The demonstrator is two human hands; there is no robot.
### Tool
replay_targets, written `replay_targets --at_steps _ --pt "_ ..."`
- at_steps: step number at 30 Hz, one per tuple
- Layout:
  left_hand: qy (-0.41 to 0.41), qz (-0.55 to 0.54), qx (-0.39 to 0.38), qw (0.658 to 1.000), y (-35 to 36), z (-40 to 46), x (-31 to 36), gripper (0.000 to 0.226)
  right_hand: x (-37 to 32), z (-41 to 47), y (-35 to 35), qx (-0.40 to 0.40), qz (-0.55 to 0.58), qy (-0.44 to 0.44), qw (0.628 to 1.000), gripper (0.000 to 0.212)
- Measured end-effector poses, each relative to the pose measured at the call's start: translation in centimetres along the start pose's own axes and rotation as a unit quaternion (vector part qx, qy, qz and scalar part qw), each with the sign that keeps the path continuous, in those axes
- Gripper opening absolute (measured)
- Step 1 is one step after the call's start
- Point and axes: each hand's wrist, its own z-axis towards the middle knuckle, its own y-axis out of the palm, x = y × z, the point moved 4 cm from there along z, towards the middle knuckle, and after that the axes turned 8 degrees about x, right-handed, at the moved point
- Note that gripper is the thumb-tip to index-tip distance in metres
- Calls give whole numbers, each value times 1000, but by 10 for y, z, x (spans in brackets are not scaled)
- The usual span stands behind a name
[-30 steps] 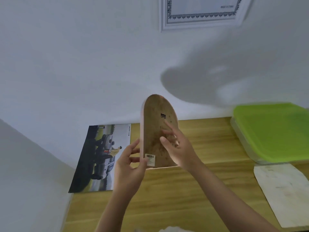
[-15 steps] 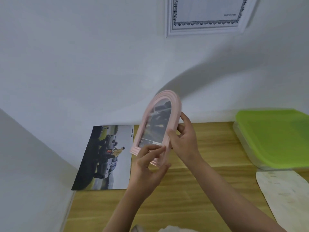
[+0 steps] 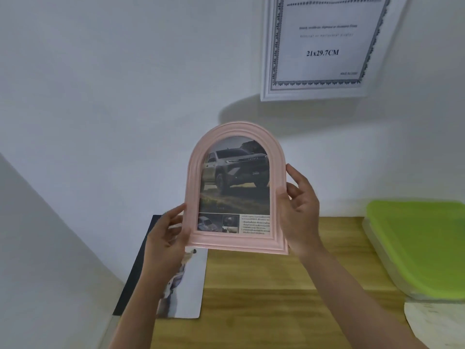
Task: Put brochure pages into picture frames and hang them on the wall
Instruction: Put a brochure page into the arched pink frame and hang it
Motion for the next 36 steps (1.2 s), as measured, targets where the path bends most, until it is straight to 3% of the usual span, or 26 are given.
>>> replay_targets --at_steps 6,17,26,36 --pt "93 -33 44 994 -30 73 75 52 -75 64 52 -44 32 -119 991 39" --pt "256 -127 115 951 -87 196 220 54 -221 159 149 -53 116 -322 938 33" --pt "271 -141 140 942 -112 264 271 51 -283 208 212 -72 90 -350 929 35" --pt "256 -142 155 943 -115 296 256 51 -275 224 237 -107 56 -357 926 35"
